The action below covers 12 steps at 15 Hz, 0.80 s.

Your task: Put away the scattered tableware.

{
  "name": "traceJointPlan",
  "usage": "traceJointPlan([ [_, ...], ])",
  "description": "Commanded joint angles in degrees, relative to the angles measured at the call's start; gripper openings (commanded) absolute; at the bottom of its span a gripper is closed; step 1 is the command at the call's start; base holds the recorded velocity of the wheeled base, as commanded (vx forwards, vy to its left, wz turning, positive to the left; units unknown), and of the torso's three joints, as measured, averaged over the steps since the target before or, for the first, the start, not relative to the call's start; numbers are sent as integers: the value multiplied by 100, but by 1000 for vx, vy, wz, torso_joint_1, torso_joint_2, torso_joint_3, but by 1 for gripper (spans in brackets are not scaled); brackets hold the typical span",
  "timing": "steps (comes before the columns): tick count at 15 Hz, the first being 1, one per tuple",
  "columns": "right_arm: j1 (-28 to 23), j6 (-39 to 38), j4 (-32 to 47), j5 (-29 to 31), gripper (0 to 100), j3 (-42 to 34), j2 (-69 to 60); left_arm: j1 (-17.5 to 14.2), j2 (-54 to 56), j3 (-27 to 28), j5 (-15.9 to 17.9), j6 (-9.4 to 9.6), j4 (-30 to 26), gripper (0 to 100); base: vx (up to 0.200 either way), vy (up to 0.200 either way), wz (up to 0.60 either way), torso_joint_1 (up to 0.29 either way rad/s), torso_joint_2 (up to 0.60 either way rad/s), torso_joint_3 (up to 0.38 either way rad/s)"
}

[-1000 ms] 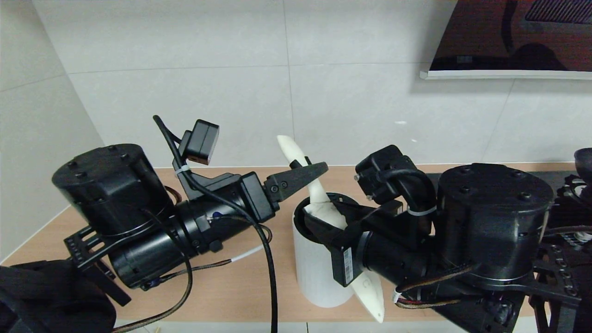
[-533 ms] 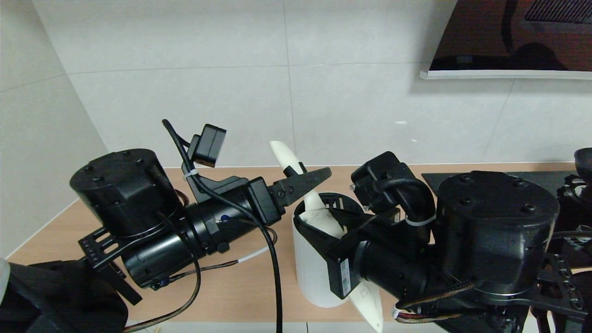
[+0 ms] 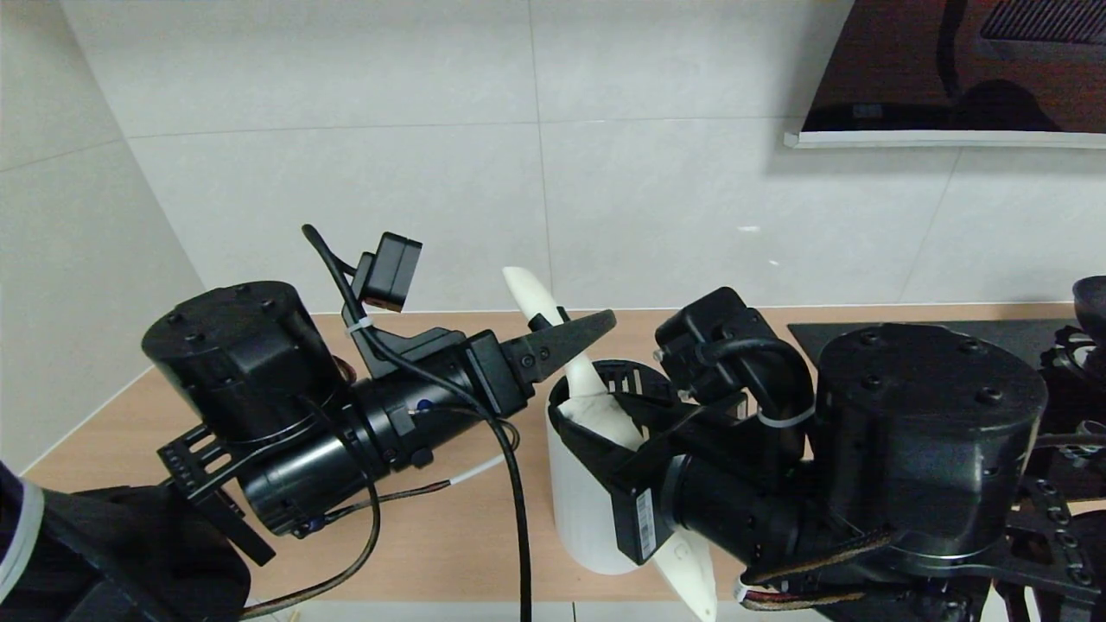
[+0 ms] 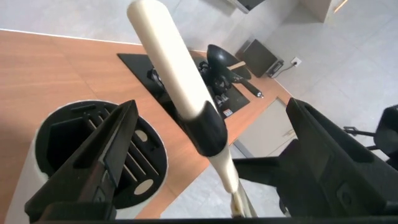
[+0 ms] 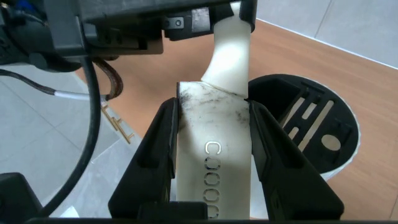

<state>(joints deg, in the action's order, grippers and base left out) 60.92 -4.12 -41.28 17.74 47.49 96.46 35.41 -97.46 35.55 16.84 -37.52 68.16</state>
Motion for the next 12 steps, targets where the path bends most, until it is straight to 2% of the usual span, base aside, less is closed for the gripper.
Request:
traceJointPlan([
  [1, 8, -1, -3, 2, 0, -12, -5, 1, -1, -4, -5, -1, 5, 100, 0, 0, 0, 0, 0, 0],
  [2, 8, -1, -3, 2, 0, -12, -5, 1, -9, 5, -22, -1, 5, 100, 0, 0, 0, 0, 0, 0],
  [3, 17, -1, -3, 2, 0, -12, -5, 1, -36, 22, -58, -1, 5, 0, 0, 0, 0, 0, 0, 0],
  [12, 17, -10, -56, 2, 0, -21, -22, 1, -71, -22, -58, 8, 92, 0, 0, 0, 0, 0, 0, 0],
])
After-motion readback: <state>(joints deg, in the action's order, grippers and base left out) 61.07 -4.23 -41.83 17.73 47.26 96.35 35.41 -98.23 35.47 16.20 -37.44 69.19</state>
